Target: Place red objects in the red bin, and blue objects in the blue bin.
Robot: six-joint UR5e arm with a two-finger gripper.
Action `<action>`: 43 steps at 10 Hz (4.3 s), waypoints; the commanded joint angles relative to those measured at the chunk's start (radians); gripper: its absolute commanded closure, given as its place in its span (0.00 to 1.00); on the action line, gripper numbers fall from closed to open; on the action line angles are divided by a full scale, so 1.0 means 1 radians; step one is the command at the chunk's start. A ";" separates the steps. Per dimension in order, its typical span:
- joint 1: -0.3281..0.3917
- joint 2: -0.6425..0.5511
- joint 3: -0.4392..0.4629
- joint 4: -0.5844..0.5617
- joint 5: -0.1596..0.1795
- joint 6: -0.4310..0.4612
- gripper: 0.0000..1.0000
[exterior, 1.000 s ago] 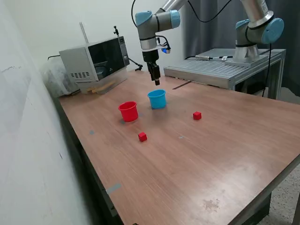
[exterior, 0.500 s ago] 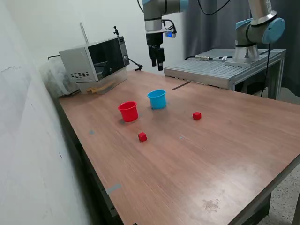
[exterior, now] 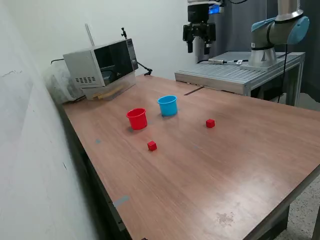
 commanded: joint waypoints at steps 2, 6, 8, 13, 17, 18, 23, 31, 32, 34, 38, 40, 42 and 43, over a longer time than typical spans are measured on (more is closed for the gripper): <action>0.106 0.089 0.011 -0.086 0.069 0.038 0.00; 0.090 0.309 0.004 -0.251 0.064 0.052 0.00; 0.049 0.367 0.000 -0.266 0.064 0.052 0.00; 0.058 0.442 0.025 -0.331 0.063 0.052 0.00; 0.061 0.442 0.027 -0.345 0.064 0.052 1.00; 0.061 0.445 0.027 -0.345 0.064 0.054 1.00; 0.064 0.461 0.027 -0.346 0.064 0.054 1.00; 0.075 0.461 0.025 -0.343 0.048 0.052 0.00; 0.075 0.461 0.025 -0.343 0.048 0.052 0.00; 0.075 0.461 0.020 -0.345 0.048 0.052 0.00; 0.075 0.467 0.016 -0.348 0.050 0.052 0.00; 0.073 0.467 0.016 -0.349 0.050 0.052 0.00; 0.073 0.481 0.014 -0.352 0.051 0.052 0.00; 0.073 0.482 0.014 -0.352 0.051 0.052 1.00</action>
